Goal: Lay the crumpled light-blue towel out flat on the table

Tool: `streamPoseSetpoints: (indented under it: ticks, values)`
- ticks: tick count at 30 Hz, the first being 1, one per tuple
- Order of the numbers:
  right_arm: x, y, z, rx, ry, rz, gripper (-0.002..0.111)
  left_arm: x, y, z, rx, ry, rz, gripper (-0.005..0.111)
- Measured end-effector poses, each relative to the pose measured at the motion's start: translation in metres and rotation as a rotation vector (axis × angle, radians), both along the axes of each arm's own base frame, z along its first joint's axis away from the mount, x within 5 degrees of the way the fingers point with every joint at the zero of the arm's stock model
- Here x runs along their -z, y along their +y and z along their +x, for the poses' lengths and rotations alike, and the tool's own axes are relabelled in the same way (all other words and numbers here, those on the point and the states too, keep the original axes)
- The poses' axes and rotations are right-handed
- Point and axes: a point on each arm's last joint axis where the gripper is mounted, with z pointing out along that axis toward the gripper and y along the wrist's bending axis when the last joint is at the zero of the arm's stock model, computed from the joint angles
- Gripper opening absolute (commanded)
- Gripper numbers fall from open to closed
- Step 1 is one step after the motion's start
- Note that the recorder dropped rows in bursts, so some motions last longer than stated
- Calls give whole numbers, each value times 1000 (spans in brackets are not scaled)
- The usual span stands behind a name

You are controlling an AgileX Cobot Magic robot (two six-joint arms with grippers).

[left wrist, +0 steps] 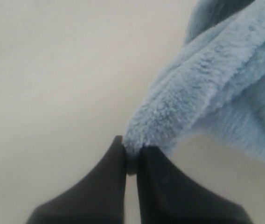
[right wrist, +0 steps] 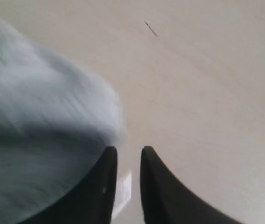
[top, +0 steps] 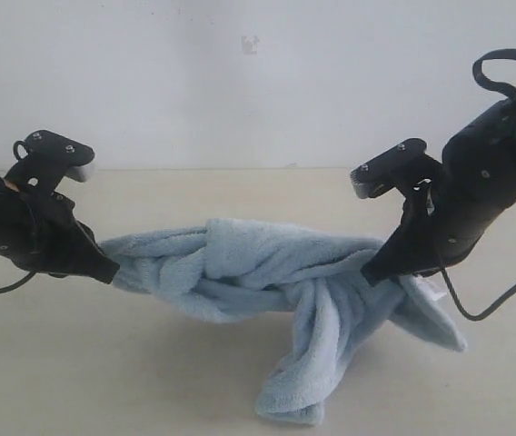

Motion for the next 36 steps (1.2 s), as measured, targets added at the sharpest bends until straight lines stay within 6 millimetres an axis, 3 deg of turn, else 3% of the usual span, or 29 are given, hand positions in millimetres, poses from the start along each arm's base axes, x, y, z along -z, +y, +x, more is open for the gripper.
streamPoseSetpoints:
  ticks: [3,8,10,16,19,28,31,36]
  values:
    - [2,-4,-1,7,22,-27,43,-1,3,2,-25,-16,-9,4]
    - [2,-5,0,7,18,-28,43,-2,3,3,-40,-22,-22,9]
    - [2,-5,0,10,16,-26,43,-2,3,3,-44,-23,-27,19]
    - [2,0,0,51,13,59,43,-2,3,4,-57,-31,-38,69]
    - [1,8,0,94,8,176,43,-5,2,8,-103,-63,-80,81]
    - [-4,55,-10,10,-37,334,43,-9,1,13,-202,-109,-169,83]
    - [-4,63,-14,-17,-35,335,43,-12,1,15,-206,-119,-173,83]
    - [-7,66,-16,-34,-37,335,43,-32,-4,23,-194,-130,-224,83]
